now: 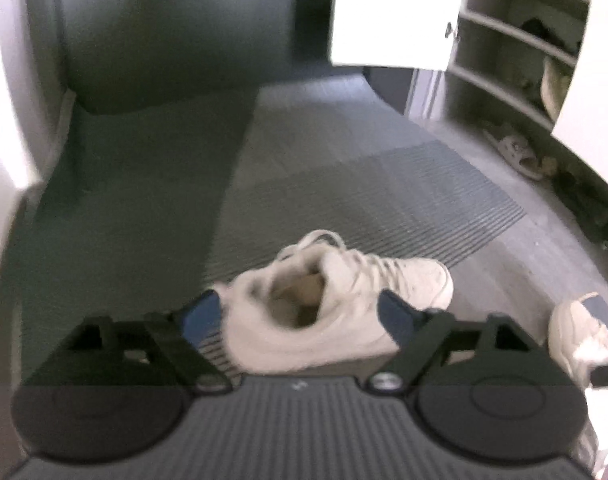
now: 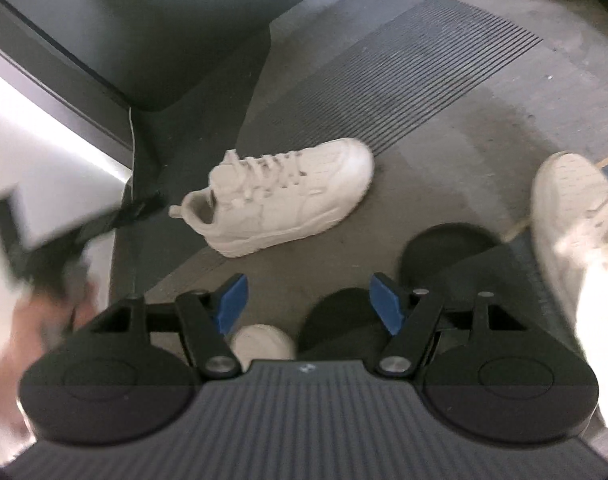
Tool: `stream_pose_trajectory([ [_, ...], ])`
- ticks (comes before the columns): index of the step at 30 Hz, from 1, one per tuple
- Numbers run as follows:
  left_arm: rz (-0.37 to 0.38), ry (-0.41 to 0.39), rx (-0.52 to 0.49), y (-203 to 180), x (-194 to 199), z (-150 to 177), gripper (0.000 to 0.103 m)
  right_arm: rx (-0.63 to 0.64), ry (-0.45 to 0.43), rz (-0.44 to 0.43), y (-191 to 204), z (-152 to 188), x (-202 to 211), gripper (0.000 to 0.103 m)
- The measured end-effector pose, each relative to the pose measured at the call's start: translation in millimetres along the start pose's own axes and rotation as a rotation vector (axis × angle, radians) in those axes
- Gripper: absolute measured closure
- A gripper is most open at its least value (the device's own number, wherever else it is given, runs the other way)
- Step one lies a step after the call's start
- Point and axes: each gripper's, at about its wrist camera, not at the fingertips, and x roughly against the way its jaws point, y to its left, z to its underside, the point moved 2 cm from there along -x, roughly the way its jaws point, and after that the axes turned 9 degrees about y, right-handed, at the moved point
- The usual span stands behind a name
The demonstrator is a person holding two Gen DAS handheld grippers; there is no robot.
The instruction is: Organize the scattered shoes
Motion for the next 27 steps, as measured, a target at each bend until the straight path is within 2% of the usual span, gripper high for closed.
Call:
stream_pose_trajectory([
  [2,-0.038,-0.033,0.049,10,29,25,0.006,-0.015,0.062,0.010,22,-10,-17,0.032],
  [4,-0.061,-0.055,0.143,23,54,51,0.003,-0.020,0.135,0.035,47,-21,-42,0.033],
  [6,-0.044,-0.055,0.225,30,65,68,0.003,0.016,0.160,0.115,75,-32,-71,0.033],
  [8,-0.008,-0.048,0.284,40,72,86,0.003,-0.016,0.145,0.170,93,-39,-95,0.033],
  [11,-0.020,-0.029,0.307,51,76,97,0.003,-0.125,0.116,0.222,116,-51,-136,0.033],
  [16,-0.007,-0.066,0.377,78,99,110,0.003,-0.134,0.010,0.214,152,-53,-161,0.034],
  [19,-0.022,-0.077,0.408,92,106,114,0.003,-0.191,-0.025,0.278,154,-57,-174,0.034],
  [23,-0.042,-0.085,0.453,107,108,119,0.003,-0.316,-0.074,0.304,145,-65,-191,0.034],
  [27,-0.048,-0.054,0.464,118,106,126,0.003,-0.395,-0.097,0.352,131,-65,-214,0.034],
])
